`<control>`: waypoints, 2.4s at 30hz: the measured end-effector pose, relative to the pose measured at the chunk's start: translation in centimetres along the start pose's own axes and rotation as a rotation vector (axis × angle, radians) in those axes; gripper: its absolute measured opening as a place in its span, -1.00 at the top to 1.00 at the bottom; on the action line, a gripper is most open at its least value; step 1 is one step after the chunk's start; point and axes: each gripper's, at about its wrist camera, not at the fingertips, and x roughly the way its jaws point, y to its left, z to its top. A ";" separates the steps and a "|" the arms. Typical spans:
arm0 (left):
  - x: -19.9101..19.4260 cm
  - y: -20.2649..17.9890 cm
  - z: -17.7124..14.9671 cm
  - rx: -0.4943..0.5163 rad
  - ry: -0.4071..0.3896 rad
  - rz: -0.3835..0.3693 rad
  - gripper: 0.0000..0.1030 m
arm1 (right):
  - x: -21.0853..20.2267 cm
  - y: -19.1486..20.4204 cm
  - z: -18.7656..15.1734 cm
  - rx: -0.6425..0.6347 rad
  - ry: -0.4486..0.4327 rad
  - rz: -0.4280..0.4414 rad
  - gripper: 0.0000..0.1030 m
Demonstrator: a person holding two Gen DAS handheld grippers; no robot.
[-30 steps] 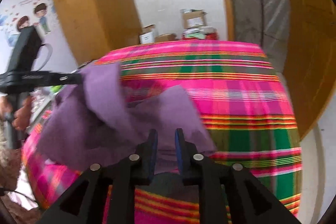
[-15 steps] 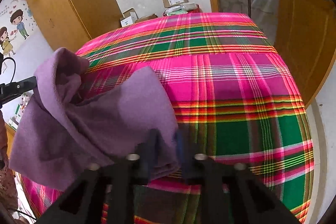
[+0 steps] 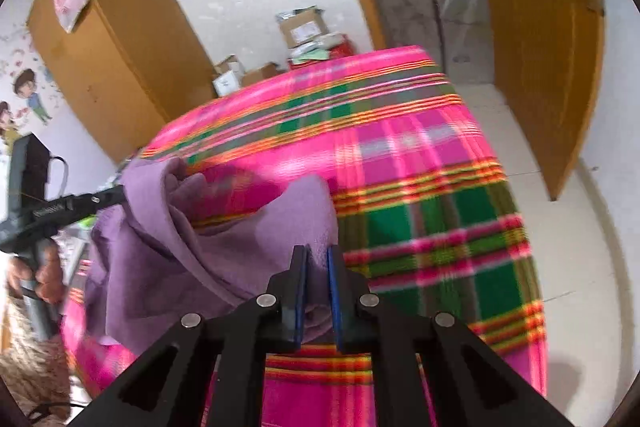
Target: Fold clothes
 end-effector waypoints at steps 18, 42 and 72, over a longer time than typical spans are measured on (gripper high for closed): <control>0.0 -0.6 0.9 0.012 -0.023 0.011 0.90 | 0.2 6.4 -2.3 -0.323 -0.052 0.014 0.55; 2.8 -1.9 1.9 0.041 0.067 -0.006 0.87 | -3.5 7.5 -0.7 -0.304 -0.182 0.115 0.96; 0.5 -1.7 4.6 -0.009 -0.090 -0.044 0.89 | -2.6 6.5 7.3 -0.220 -0.251 -0.084 0.96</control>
